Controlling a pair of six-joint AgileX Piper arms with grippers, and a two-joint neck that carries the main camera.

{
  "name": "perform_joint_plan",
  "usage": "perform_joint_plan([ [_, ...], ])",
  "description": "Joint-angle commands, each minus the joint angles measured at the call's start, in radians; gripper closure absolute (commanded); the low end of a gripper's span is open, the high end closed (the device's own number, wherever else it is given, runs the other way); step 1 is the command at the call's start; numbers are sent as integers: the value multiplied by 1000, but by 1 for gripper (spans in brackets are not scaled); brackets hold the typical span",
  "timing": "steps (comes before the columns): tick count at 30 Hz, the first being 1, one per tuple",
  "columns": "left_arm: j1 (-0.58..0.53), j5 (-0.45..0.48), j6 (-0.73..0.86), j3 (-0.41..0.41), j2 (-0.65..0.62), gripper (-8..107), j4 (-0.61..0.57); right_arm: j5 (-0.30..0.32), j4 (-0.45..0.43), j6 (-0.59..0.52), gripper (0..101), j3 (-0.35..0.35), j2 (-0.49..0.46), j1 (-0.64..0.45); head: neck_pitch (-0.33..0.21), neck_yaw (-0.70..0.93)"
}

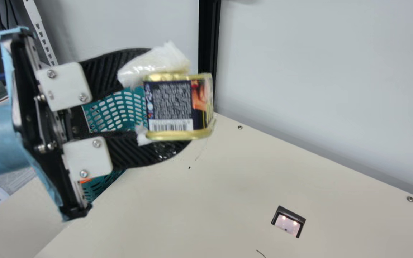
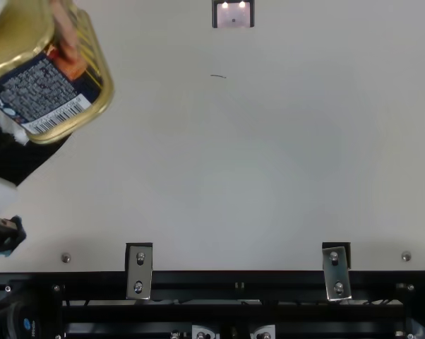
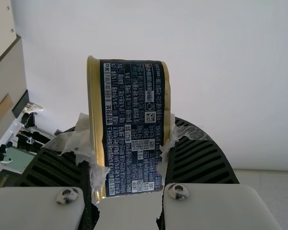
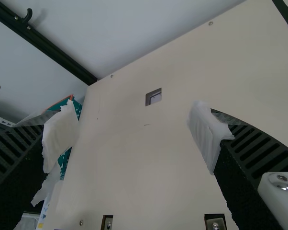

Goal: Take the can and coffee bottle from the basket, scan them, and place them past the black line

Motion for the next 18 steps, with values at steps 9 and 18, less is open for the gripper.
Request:
perform_joint_plan([
  [9, 0, -3, 0, 0, 0, 89, 0, 0, 0, 0, 0, 0, 0, 0, -32, 14],
  [18, -16, -15, -4, -6, -2, 89, -2, 0, 0, 0, 0, 0, 0, 0, -32, 14],
])
